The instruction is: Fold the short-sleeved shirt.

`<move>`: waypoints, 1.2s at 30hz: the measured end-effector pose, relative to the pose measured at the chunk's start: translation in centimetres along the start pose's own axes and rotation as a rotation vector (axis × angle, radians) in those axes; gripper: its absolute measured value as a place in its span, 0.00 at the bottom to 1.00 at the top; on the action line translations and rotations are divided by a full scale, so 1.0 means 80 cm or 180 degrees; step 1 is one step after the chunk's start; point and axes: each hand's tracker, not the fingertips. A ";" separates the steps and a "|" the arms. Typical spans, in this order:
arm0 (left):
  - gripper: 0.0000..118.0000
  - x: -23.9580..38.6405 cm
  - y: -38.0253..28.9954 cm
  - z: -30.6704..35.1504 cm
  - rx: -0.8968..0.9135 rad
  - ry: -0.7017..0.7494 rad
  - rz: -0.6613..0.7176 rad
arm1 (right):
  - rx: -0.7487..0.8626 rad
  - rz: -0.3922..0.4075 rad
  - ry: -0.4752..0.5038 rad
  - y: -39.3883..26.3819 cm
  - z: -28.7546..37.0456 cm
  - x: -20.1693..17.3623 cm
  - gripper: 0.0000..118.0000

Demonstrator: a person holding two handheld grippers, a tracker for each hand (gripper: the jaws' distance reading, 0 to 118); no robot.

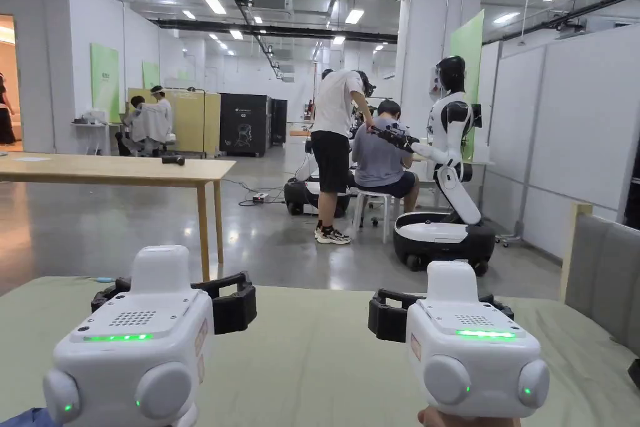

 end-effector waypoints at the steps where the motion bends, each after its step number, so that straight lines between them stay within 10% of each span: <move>1: 1.00 -0.005 0.001 -0.001 -0.0019 -0.0017 0.0052 | 0.0004 -0.0091 0.0043 0.001 -0.001 0.005 1.00; 5: 1.00 -0.021 0.011 -0.009 -0.0020 -0.0154 -0.0089 | 0.0028 -0.0329 0.0278 0.013 -0.007 0.028 1.00; 8: 1.00 -0.019 0.017 -0.019 -0.0034 -0.0191 -0.0885 | 0.0088 0.0211 0.0186 0.025 -0.015 0.032 1.00; 18: 1.00 0.058 -0.058 -0.070 -0.0041 0.0130 -0.5149 | 0.0624 0.5232 -0.0115 -0.073 -0.033 -0.043 1.00; 21: 1.00 0.056 -0.128 -0.078 0.0116 0.0121 -0.6636 | 0.0689 0.5956 -0.0039 -0.108 -0.031 -0.044 1.00; 23: 1.00 0.053 -0.143 -0.076 0.0261 0.0008 -0.6551 | 0.0524 0.5643 -0.0060 -0.107 -0.034 -0.038 1.00; 31: 1.00 0.005 0.003 -0.044 0.0230 -0.0629 -0.1243 | 0.0401 0.1993 0.0448 0.007 -0.006 0.009 1.00; 36: 1.00 -0.018 0.024 -0.014 0.0645 -0.0587 0.0085 | 0.0500 0.0152 0.0680 0.007 0.007 0.032 1.00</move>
